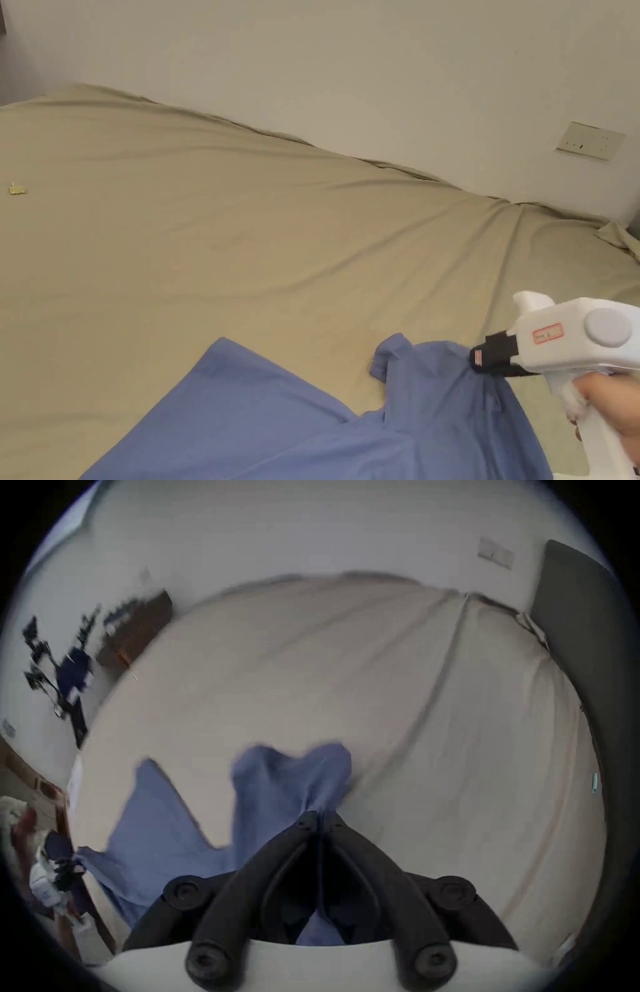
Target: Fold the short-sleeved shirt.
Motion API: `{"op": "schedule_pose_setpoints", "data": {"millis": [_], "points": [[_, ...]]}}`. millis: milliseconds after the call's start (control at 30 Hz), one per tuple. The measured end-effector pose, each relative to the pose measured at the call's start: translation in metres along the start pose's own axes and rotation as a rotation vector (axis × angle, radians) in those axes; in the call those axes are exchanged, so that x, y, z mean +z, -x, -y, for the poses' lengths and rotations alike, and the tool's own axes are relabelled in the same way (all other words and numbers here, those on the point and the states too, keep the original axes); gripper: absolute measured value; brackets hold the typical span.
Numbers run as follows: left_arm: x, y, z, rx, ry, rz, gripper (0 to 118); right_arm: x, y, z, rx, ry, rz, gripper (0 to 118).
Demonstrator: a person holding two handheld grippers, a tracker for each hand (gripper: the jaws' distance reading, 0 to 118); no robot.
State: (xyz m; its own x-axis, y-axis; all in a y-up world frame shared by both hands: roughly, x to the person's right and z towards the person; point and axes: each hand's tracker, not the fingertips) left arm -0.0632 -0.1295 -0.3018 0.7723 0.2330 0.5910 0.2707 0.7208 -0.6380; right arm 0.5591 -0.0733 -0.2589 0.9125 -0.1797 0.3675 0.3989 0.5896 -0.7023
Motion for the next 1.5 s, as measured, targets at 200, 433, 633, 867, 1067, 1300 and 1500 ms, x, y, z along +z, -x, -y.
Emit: {"op": "schedule_pose_setpoints", "data": {"millis": [200,433,633,867,1067,1300,1500], "points": [[0.005,-0.005,-0.074,-0.060,-0.153,0.053,9,0.095,0.023,-0.008,-0.042,-0.281,-0.034,4],[0.012,-0.041,-0.211,-0.172,-0.305,0.093,9,0.195,0.040,-0.052,0.003,-0.503,0.061,4],[0.007,-0.070,-0.339,-0.277,-0.377,0.082,9,0.261,0.048,-0.115,0.055,-0.650,0.155,4],[0.004,-0.093,-0.456,-0.318,-0.428,-0.061,9,0.317,0.058,-0.186,0.054,-0.792,0.272,4],[0.023,-0.093,-0.500,-0.292,-0.504,-0.104,9,0.349,0.067,-0.216,0.074,-0.870,0.290,4],[0.030,-0.090,-0.485,-0.311,-0.509,-0.097,9,0.356,0.078,-0.220,0.119,-0.923,0.248,4],[0.019,-0.071,-0.426,-0.318,-0.474,-0.038,9,0.339,0.094,-0.161,0.179,-0.877,0.198,4]]}}
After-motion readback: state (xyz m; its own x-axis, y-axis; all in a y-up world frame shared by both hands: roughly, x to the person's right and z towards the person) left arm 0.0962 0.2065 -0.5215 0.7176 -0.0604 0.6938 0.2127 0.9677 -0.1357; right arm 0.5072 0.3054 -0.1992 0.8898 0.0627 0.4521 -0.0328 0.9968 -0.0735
